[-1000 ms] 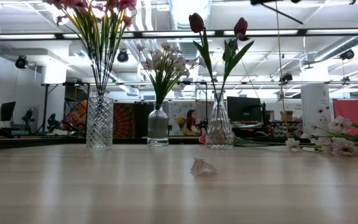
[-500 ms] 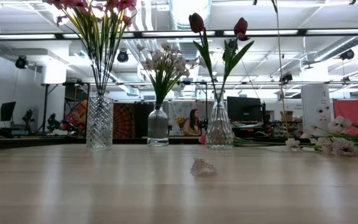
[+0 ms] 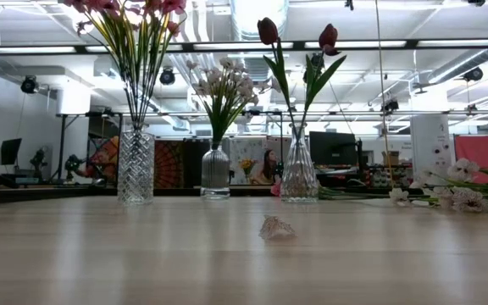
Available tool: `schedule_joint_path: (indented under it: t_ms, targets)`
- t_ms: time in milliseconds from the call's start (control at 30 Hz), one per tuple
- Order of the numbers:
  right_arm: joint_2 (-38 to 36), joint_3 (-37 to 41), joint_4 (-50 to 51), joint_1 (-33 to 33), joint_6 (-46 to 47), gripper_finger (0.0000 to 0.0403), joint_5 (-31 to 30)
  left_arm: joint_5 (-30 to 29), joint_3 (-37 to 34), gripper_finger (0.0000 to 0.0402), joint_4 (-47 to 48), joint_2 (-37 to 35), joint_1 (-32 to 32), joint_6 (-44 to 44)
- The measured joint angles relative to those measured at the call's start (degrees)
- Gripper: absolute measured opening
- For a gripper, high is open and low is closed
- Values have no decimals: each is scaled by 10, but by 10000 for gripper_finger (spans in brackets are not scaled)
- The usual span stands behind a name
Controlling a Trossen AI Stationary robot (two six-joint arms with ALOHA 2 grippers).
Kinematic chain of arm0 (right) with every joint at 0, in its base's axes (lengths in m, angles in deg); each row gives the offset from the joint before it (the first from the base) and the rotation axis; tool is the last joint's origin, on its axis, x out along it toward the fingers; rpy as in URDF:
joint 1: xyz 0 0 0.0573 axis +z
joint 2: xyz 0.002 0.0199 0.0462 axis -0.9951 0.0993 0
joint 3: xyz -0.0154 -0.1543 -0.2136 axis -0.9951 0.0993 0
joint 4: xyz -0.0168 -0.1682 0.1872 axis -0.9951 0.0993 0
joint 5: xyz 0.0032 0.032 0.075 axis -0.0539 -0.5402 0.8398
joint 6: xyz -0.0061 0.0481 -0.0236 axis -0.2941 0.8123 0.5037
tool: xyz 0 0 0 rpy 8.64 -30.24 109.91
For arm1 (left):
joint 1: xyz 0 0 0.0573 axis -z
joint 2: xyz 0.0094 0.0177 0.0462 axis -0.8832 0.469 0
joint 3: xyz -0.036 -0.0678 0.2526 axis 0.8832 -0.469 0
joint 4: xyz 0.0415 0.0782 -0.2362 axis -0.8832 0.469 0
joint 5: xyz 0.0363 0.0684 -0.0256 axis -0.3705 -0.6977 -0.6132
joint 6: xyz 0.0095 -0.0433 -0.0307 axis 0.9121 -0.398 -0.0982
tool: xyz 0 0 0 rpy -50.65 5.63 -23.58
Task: Sort flowers into vase by color
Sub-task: Put the red tulip into the bottom right transparent vase
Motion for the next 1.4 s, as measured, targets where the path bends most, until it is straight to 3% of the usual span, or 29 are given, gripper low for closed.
schedule_joint_path:
  t_ms: [133, 400, 733, 833, 1400]
  targets:
    - [56, 60, -171, 31, -67, 12, -21, 0, 0, 190, 3, 2, 0, -1]
    - [191, 92, -363, 53, -151, 12, -69, 0, 0, 190, 7, 2, 0, -1]
    - [309, -3, -365, 50, -261, 12, -204, 0, 0, 190, 12, 3, 0, -1]
    - [327, -30, -369, 37, -248, 12, -229, 0, 0, 190, 15, 3, 0, -1]
    - [333, -27, -368, -73, -131, 12, -196, 1, 0, 190, 25, 4, 0, -1]
